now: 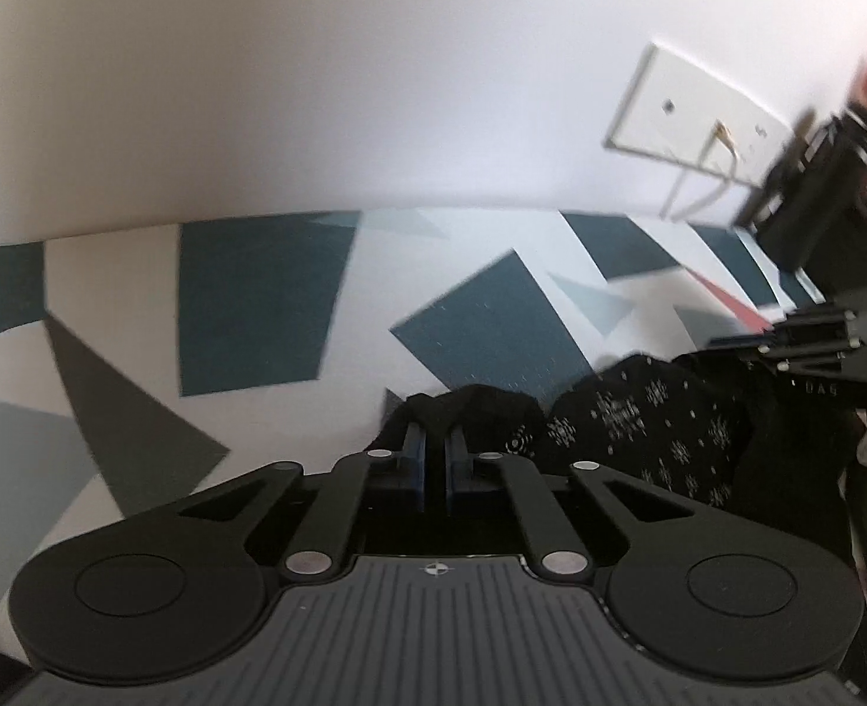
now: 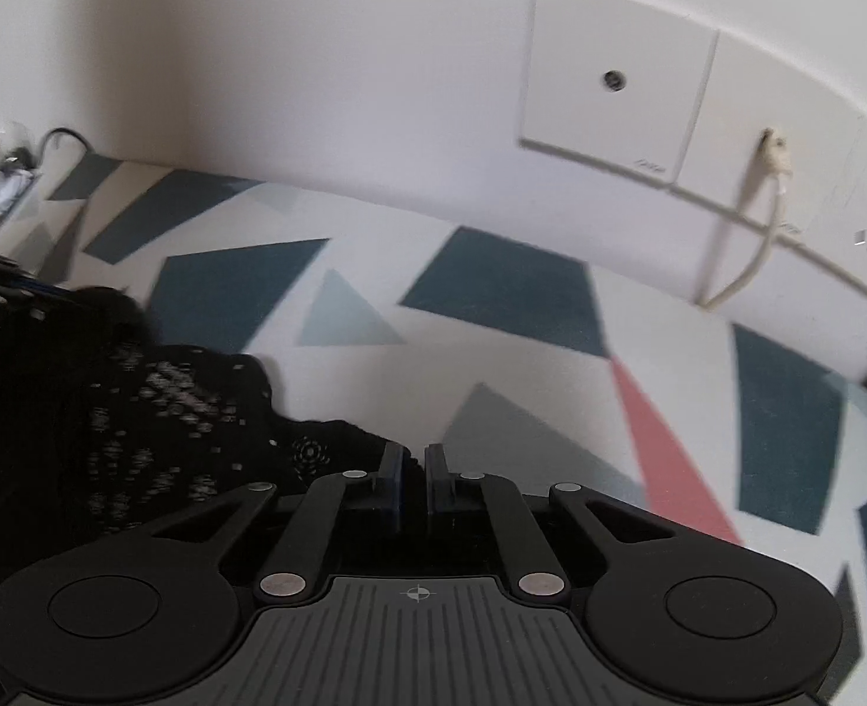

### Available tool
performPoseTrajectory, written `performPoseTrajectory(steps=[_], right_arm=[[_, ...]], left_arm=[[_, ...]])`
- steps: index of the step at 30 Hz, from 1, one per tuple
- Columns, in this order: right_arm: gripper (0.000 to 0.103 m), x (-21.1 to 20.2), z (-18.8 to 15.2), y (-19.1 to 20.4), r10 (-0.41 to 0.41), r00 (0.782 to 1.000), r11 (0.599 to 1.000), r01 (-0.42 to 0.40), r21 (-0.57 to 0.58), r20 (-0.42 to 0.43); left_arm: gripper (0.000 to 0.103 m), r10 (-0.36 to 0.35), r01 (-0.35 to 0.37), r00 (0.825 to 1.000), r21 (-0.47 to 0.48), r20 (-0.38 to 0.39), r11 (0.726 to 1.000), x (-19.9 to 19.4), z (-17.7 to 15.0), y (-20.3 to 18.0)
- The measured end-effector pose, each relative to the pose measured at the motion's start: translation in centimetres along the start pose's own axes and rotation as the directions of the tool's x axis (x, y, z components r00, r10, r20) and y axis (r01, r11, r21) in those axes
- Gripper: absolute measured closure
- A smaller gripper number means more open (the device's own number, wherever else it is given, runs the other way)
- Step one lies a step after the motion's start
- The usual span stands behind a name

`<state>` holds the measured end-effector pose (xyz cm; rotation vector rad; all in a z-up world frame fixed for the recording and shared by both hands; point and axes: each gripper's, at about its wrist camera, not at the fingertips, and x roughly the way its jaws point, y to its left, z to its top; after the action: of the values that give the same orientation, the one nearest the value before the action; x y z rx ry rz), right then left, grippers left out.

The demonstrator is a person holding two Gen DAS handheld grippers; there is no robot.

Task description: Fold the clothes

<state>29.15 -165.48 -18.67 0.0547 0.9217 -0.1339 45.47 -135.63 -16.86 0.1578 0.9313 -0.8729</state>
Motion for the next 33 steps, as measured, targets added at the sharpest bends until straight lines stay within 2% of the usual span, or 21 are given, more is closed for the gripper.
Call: performPoseTrajectory(steps=[5,12,13,14,15,16,17,18,20,24,27,30,33], right_arm=[[0.099,-0.9,-0.1,-2.8,-0.119,0.990,0.977,0.103,0.185,0.080],[0.098,-0.1,-1.2,-3.3,-0.157,0.986,0.969,0.143,0.200,0.057],[0.096,0.0,-1.3,-3.5,-0.147,0.988,0.969,0.133,0.206,0.054],[0.089,0.0,-1.3,-3.6,-0.136,0.989,0.971,0.122,0.208,0.054],[0.080,-0.2,-1.2,-3.8,-0.124,0.991,0.972,0.110,0.209,0.055],[0.066,-0.5,-1.2,-3.8,-0.114,0.992,0.972,0.099,0.212,0.061],[0.066,-1.2,-1.2,-3.9,-0.108,0.991,0.973,0.090,0.213,0.077],[0.065,-2.1,-1.2,-4.1,-0.103,0.990,0.973,0.080,0.215,0.096],[0.064,-4.0,-1.4,-4.7,-0.109,0.987,0.968,0.078,0.239,0.119],[0.064,-8.4,-3.7,-6.7,-0.142,0.981,0.939,0.092,0.330,0.131],[0.064,-11.1,-6.3,-7.8,-0.190,0.977,0.909,0.138,0.393,0.096],[0.064,-13.9,-9.5,-8.5,-0.248,0.968,0.865,0.202,0.459,0.043],[0.064,-16.7,-12.7,-8.8,-0.278,0.961,0.812,0.236,0.534,-0.002]], left_arm=[[0.098,0.055,-0.051,0.995,-0.049,0.079,0.998,-0.5,0.7,0.2],[0.098,0.108,-0.099,0.991,-0.109,0.079,0.989,1.4,0.7,0.3],[0.098,0.109,-0.099,0.991,-0.121,0.079,0.988,1.5,0.7,0.3],[0.097,0.110,-0.100,0.991,-0.116,0.078,0.988,1.6,0.7,0.2],[0.094,0.110,-0.103,0.991,-0.099,0.072,0.990,1.7,0.8,0.0],[0.091,0.110,-0.104,0.992,-0.087,0.063,0.991,1.6,1.0,-0.3],[0.078,0.110,-0.105,0.992,-0.075,0.055,0.992,1.6,1.3,-0.5],[0.059,0.112,-0.109,0.992,-0.067,0.050,0.992,1.4,1.4,-0.7],[0.044,0.118,-0.115,0.990,-0.042,0.080,0.993,0.2,1.6,-1.5],[0.043,0.109,-0.111,0.987,0.011,0.119,0.994,-2.4,1.5,-3.0],[0.040,0.095,-0.100,0.989,0.043,0.116,0.994,-4.2,0.6,-3.8],[0.040,0.107,-0.113,0.988,0.046,0.108,0.993,-6.3,-1.0,-4.3],[0.040,0.122,-0.123,0.989,-0.001,0.081,0.992,-8.7,-2.6,-4.0]])
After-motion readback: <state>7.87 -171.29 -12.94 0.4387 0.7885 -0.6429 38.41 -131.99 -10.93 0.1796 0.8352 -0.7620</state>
